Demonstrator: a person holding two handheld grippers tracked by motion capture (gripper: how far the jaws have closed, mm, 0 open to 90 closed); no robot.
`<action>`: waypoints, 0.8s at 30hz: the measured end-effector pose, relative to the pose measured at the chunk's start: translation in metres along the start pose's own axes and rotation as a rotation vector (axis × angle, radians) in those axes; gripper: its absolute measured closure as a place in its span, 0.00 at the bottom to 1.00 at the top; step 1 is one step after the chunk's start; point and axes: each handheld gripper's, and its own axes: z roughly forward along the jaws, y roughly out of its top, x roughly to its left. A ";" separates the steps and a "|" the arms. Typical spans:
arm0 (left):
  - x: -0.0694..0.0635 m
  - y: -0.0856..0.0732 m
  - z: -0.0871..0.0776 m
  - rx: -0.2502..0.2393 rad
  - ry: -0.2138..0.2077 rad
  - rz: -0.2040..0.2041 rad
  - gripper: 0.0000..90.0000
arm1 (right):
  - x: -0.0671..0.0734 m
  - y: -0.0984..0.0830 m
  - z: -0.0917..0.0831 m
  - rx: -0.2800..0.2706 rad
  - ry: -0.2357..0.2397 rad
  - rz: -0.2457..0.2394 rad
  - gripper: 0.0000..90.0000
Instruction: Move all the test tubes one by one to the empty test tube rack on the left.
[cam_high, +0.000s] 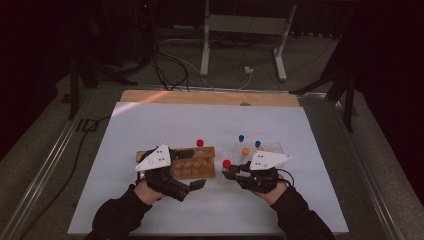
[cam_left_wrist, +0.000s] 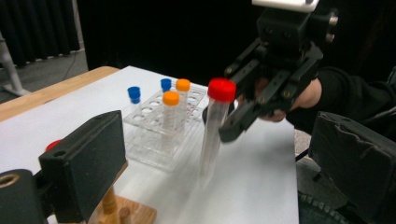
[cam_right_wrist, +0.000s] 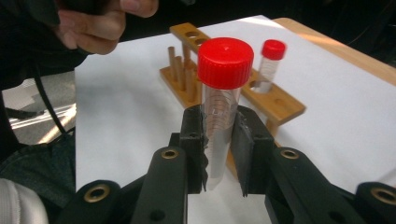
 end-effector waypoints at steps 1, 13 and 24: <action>-0.001 0.000 0.001 0.002 -0.003 0.004 0.07 | 0.001 0.000 0.001 0.003 0.006 -0.003 0.83; -0.009 0.001 0.019 0.033 -0.023 0.033 0.24 | 0.008 -0.003 0.010 0.026 0.042 0.001 0.83; -0.012 -0.002 0.039 0.057 0.017 0.068 0.53 | 0.012 -0.003 0.013 0.034 0.057 -0.005 0.83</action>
